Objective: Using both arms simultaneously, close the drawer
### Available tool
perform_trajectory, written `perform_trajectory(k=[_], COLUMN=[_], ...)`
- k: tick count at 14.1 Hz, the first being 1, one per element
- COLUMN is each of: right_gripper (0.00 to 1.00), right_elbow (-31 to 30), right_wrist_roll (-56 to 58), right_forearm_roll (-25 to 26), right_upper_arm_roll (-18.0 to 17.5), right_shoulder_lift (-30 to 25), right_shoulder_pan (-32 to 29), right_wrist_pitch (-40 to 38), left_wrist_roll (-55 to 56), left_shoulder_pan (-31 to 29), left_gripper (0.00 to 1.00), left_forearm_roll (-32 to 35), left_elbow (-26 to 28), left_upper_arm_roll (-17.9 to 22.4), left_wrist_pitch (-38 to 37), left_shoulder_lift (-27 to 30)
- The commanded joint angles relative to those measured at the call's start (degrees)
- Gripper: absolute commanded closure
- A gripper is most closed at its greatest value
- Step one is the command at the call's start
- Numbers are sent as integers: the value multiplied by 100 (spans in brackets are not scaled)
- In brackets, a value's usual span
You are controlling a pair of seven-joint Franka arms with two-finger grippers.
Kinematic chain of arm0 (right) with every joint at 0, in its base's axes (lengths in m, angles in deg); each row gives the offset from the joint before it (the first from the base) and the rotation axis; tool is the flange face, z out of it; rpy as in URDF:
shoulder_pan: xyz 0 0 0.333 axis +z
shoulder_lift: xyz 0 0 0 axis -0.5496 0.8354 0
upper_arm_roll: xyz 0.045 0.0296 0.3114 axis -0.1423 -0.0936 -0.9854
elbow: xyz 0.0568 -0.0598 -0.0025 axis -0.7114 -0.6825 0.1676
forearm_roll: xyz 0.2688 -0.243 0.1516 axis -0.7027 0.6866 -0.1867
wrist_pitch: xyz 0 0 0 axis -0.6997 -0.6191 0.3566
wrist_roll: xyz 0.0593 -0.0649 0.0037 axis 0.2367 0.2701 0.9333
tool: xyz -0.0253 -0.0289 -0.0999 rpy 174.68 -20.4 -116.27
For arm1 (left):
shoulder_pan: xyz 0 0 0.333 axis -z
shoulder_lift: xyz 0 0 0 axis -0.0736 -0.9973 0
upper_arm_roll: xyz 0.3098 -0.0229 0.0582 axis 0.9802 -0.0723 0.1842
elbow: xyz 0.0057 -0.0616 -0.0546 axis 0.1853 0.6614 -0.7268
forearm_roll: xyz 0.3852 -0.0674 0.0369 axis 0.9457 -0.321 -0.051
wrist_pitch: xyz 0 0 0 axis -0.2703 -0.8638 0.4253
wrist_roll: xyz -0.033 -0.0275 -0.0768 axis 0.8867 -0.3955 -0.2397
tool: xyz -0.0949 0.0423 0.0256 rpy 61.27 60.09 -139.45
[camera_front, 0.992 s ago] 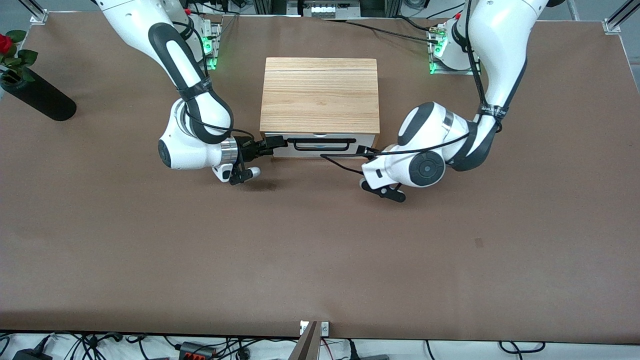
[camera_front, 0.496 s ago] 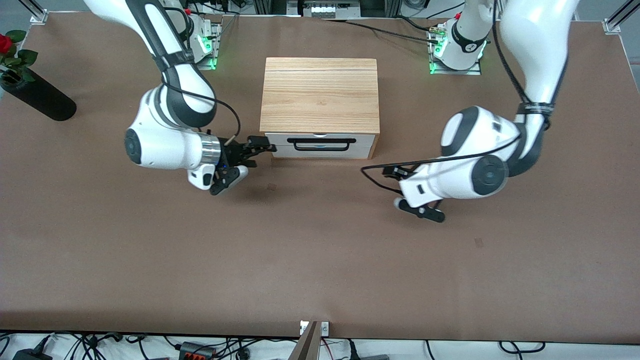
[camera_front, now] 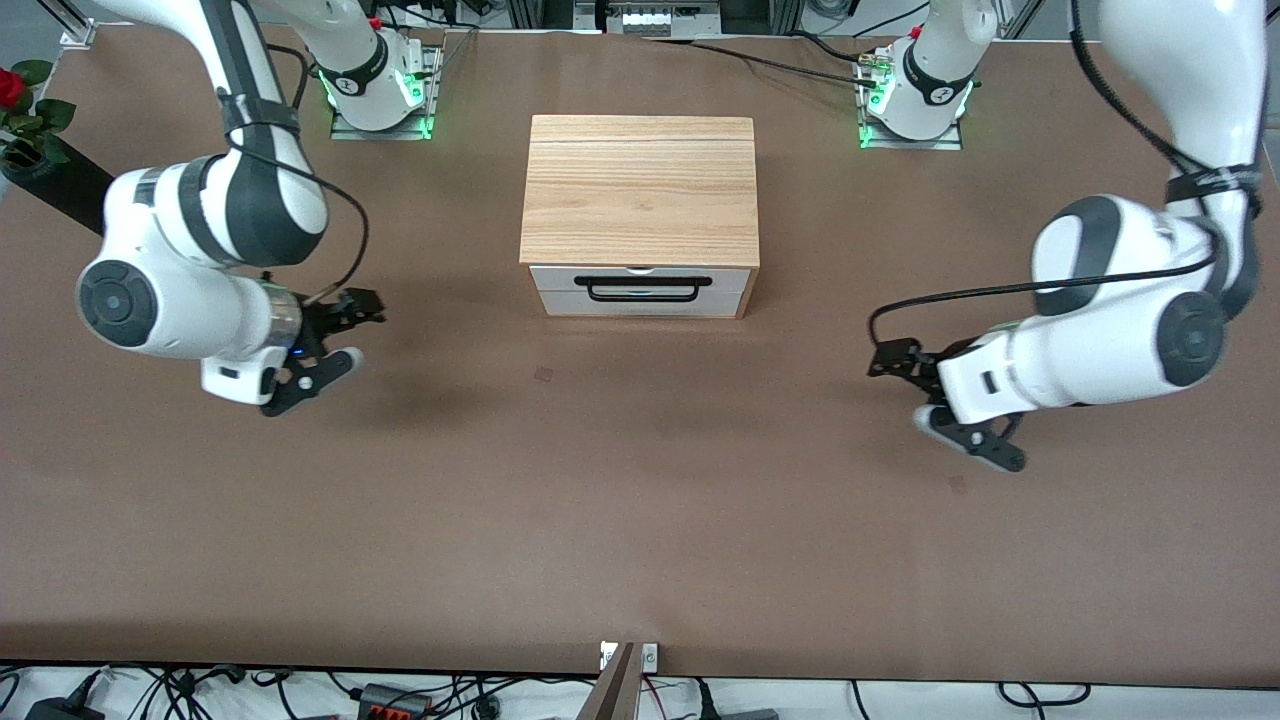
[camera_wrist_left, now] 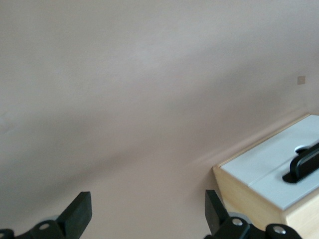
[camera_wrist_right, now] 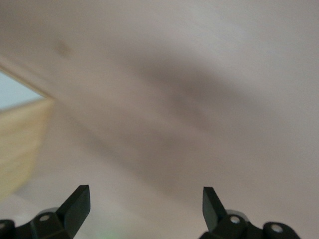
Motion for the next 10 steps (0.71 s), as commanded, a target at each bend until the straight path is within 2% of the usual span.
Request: perform_trajectory(k=[1,3,5,6,7,8,10], right_gripper=[0,0,0,0,0,0,0], right_elbow=[407,917,1724,2050,2175,2115,1642], right_wrist_roll=[15,24,-2,-2,-2,-28,-483], right_forearm_roll=[173,409,787,797,780,754,928], right_upper_arm_roll=[568,771,798,807,720,449,-534], right_shoulder_lift=[-177,-240,-249,-275,-388,-624,-1038], right_shoulder_pan=[44,26,18,-78,-288,-621,-1507], right_wrist_pitch=[-446,-840,-1866,-2350,-2589,-2618,-2531], left_wrist_roll=[241,1600,1940,1949,1949,1880,1861], left_shoulder_pan=[-222,-310,-311,-310,-310,-310,-319], left_gripper=[0,0,0,0,0,0,0], left_forearm_roll=[359,510,1297,1702,1767,1803,1707], left_elbow=[11,-68,-252,-270,-270,-262,-218], left_upper_arm_roll=[102,156,129,77,85,94,68], left_wrist_pitch=[-510,-818,-1179,-1215,-1241,-1311,-1505], left_shoulder_lift=[481,807,1149,1299,1422,1458,1467])
